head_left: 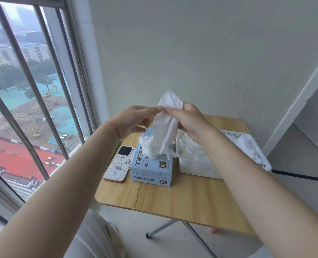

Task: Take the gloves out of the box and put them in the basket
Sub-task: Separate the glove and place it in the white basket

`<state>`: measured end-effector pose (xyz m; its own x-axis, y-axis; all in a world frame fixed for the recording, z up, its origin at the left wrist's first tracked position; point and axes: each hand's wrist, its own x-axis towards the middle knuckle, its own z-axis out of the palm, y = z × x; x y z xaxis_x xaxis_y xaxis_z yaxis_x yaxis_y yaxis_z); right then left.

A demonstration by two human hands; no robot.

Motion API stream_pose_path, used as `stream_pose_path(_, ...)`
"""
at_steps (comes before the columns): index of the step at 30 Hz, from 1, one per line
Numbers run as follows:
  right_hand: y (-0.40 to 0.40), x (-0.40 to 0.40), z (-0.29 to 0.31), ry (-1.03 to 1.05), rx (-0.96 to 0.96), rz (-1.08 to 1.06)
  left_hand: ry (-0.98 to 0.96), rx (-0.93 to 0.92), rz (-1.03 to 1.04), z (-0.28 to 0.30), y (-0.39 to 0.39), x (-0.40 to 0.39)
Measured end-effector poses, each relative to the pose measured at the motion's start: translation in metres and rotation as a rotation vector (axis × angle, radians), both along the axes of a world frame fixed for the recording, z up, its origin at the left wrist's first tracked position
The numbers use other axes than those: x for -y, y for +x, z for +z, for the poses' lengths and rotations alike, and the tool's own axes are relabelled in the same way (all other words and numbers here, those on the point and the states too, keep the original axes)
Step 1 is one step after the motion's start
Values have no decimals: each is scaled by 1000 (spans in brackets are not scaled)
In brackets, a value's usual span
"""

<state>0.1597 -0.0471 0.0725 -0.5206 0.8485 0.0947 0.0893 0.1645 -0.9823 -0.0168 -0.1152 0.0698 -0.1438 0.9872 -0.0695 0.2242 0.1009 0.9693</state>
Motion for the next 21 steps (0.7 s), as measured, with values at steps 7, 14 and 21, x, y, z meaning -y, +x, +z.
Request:
stream_pose_path(7,18,7,9,-30,43,157,232,333,48,-2,14,-1)
stream_pose_path(14,28,1,11,-134,46,144,255,302,-9,5,27,0)
stream_pose_path(21,33,-1,0,-221,46,277,156,158,-81,-9,33,-3)
